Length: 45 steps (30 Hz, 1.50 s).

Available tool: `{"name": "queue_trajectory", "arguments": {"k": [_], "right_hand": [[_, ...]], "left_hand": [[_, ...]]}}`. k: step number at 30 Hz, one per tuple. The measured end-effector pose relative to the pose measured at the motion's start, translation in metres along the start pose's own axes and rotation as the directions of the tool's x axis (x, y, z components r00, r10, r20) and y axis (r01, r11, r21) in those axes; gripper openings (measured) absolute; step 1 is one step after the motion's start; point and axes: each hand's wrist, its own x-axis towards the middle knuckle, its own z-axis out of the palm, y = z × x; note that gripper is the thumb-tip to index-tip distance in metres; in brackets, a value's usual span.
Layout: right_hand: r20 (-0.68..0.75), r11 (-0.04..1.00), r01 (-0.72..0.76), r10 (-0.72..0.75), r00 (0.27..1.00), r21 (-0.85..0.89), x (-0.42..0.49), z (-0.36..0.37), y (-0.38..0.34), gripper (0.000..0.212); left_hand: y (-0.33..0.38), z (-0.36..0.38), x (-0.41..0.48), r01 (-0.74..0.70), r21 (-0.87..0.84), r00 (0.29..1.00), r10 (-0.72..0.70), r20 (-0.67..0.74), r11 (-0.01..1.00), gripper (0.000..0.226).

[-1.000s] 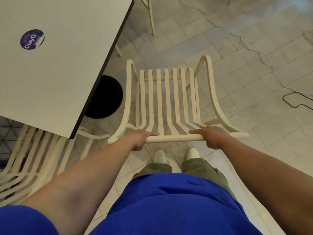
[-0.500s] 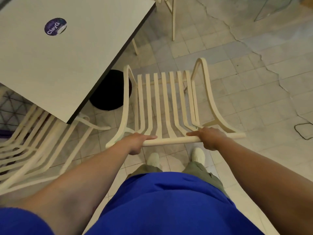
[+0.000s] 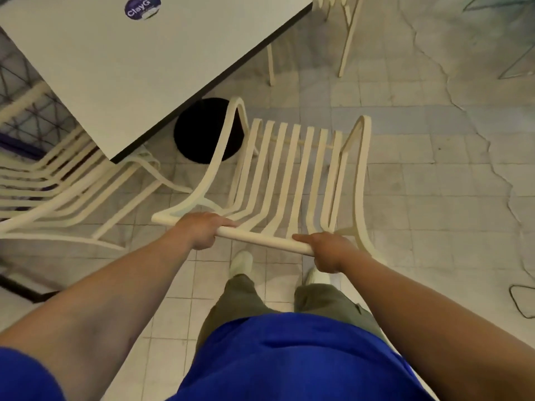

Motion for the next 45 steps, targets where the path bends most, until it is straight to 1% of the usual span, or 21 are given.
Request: {"name": "queue_trajectory", "arguments": {"k": [2,5,8,12,16,23,28,34,39,45], "right_hand": [[0.003,1.0,0.019,-0.019,1.0,-0.015,0.001,-0.001,0.003,0.081],[0.003,0.999,0.041,-0.04,0.999,-0.011,0.001,0.0,0.006,0.083],[0.012,0.998,0.066,-0.066,0.998,-0.021,0.002,0.0,0.008,0.085],[0.026,0.999,0.05,-0.051,0.998,0.01,0.005,0.001,0.006,0.085],[0.026,1.0,0.014,-0.014,1.0,0.011,0.005,0.002,0.008,0.086],[0.04,0.995,-0.049,0.053,0.998,-0.092,0.005,-0.022,0.025,0.086],[0.02,0.981,-0.062,0.067,0.998,-0.184,0.015,-0.04,0.045,0.089],[0.003,0.975,-0.024,0.026,1.0,-0.219,0.028,-0.059,0.07,0.087],[0.04,0.959,0.054,-0.045,0.998,-0.277,0.04,-0.084,0.095,0.084],[0.102,0.912,0.169,-0.141,0.985,-0.373,0.044,-0.125,0.132,0.083]], "left_hand": [[0.005,0.001,0.0,0.029,0.01,1.0,-0.029,-0.005,1.0,0.065],[0.007,-0.001,0.002,0.033,0.0,0.999,-0.033,0.017,0.999,0.067],[0.0,-0.005,0.005,0.005,-0.012,0.997,-0.004,0.075,1.0,0.075],[-0.008,-0.011,0.006,-0.02,-0.02,0.992,0.023,0.127,1.0,0.086],[-0.006,-0.011,0.003,-0.049,-0.045,0.992,0.054,0.113,0.998,0.086],[0.013,-0.006,0.003,-0.058,-0.103,0.994,0.067,0.082,0.993,0.087],[0.035,0.002,0.002,-0.012,-0.169,0.996,0.026,0.082,0.986,0.088],[0.061,0.005,0.004,0.065,-0.255,0.993,-0.036,0.115,0.965,0.09],[0.092,0.0,0.005,0.134,-0.322,0.987,-0.099,0.125,0.937,0.089],[0.141,-0.015,0.015,0.225,-0.389,0.974,-0.193,0.121,0.894,0.087]]}}
